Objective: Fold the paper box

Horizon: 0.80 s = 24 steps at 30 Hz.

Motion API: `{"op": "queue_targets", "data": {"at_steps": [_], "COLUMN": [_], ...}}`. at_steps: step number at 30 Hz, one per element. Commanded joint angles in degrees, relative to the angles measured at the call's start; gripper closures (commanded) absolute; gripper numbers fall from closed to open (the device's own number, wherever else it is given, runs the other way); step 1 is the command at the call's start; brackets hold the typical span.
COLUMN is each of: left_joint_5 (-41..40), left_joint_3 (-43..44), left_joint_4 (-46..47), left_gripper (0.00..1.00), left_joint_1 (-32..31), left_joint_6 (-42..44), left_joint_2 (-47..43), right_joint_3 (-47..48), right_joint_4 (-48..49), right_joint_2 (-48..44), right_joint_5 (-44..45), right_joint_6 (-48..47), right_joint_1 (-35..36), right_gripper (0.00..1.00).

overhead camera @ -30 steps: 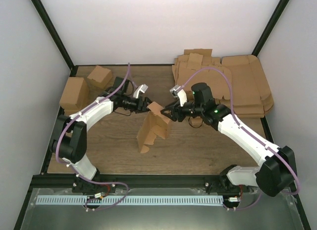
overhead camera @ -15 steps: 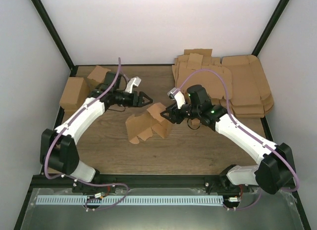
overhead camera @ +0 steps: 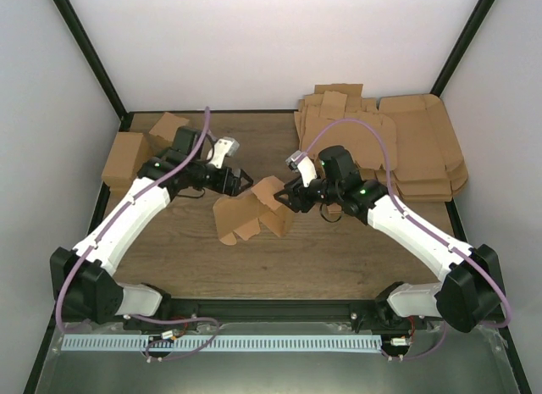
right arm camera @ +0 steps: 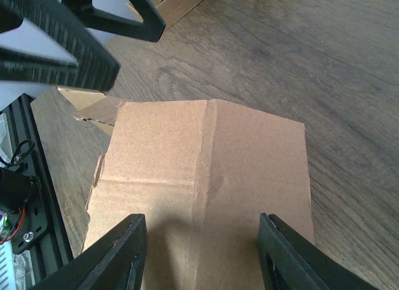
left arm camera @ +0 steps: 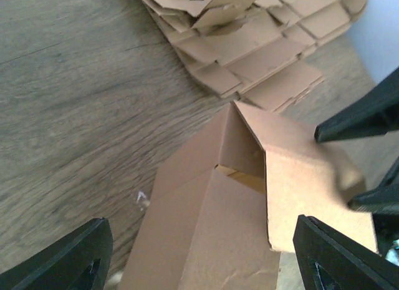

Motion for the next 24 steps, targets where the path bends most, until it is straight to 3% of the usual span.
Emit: {"op": "queue_targets", "data": {"at_steps": [1, 6, 10, 15, 24], "left_joint_5": [-11.77, -18.49, -12.49, -15.63, -22.59], "left_joint_3": [-1.69, -3.86, -6.16, -7.77, -7.69], "left_joint_4": [-2.0, 2.0, 4.4, 4.1, 3.4], "left_gripper": [0.18, 0.18, 0.23, 0.23, 0.29], "left_joint_1": [-3.86, -6.66, -7.89, -12.23, -15.46], "left_joint_6": [6.55, 12.73, 23.15, 33.55, 35.75], "left_joint_2": [-4.15, -8.04, -10.34, -11.53, -7.08], "right_joint_3": [1.44, 1.35, 1.48, 2.19, 3.54], "right_joint_4": [-0.91, -0.8, -0.96, -1.5, -3.04], "right_joint_2": [0.39, 0.69, 0.96, 1.29, 2.38], "right_joint_5": [0.75, 0.65, 0.72, 1.7, 5.75], "right_joint_6": [-1.1, -1.05, -0.96, -1.14, -1.74], "right_joint_1": [0.5, 0.5, 0.54, 1.1, 2.9], "right_gripper": [0.48, 0.47, 0.44, 0.36, 0.29]}}
